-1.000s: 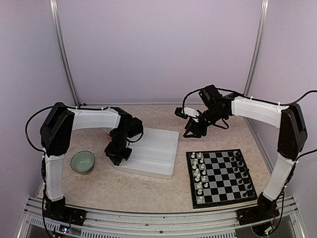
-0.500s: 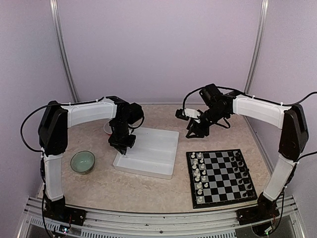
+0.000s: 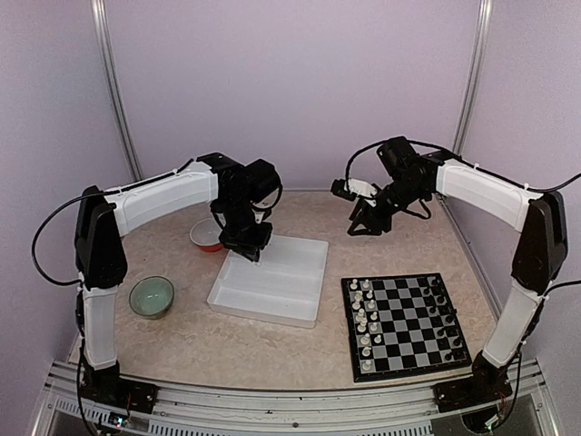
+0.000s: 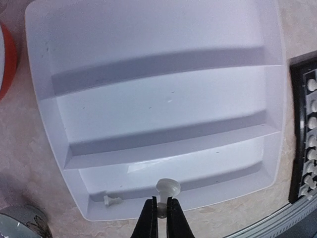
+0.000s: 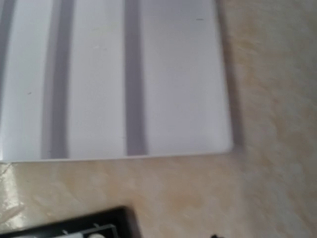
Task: Set up the chess pieces on the board
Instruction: Place the pawn at g2.
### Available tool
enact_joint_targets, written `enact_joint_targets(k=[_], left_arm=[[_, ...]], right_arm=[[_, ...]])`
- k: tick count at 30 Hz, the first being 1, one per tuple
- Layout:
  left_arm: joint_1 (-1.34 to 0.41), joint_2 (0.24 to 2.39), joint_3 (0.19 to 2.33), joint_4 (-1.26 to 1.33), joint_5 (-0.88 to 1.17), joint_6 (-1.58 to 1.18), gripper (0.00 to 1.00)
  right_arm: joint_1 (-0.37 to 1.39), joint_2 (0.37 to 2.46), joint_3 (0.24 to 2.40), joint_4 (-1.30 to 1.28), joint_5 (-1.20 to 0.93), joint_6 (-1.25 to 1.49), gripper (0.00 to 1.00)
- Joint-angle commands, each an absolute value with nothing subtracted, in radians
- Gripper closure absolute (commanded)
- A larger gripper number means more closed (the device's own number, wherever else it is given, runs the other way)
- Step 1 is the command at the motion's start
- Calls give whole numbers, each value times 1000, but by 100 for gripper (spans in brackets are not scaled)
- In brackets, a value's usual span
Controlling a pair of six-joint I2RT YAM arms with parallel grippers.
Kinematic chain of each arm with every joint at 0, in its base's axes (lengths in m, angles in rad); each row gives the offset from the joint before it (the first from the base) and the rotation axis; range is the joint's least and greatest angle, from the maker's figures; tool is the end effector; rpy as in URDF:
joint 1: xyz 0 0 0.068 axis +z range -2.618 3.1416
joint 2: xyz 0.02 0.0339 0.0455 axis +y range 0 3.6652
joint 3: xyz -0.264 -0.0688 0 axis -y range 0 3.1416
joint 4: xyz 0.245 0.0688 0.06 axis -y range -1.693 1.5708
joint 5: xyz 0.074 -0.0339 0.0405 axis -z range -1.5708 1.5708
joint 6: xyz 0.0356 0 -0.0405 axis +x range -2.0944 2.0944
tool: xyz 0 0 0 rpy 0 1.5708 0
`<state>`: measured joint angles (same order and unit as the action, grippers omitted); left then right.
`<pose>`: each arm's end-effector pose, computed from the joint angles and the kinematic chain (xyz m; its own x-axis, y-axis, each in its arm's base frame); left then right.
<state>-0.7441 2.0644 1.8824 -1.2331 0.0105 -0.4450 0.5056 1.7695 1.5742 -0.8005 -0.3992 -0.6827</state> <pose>0.3042 -0.2806 0.2524 -0.9481 0.2878 -0.1355 0.2995 0.9510 -0.0761 0.3277 0.1972 0.2940 -0.1714 -0.7593 -0.6277 -0.9529 0.2896 -0.0900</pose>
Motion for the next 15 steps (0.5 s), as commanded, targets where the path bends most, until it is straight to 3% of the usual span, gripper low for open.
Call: enact_joint_targets(k=[1, 7, 15], left_arm=[[-840, 2118, 2021, -1231, 52, -407, 100], [-1003, 2177, 2120, -1088, 18, -397, 100], [-1229, 2277, 2169, -950, -152, -289, 100]], right_arm=[[377, 1707, 1625, -859, -491, -660, 55], [235, 1585, 1514, -837, -542, -635, 55], [201, 1309, 1225, -671, -372, -549, 55]])
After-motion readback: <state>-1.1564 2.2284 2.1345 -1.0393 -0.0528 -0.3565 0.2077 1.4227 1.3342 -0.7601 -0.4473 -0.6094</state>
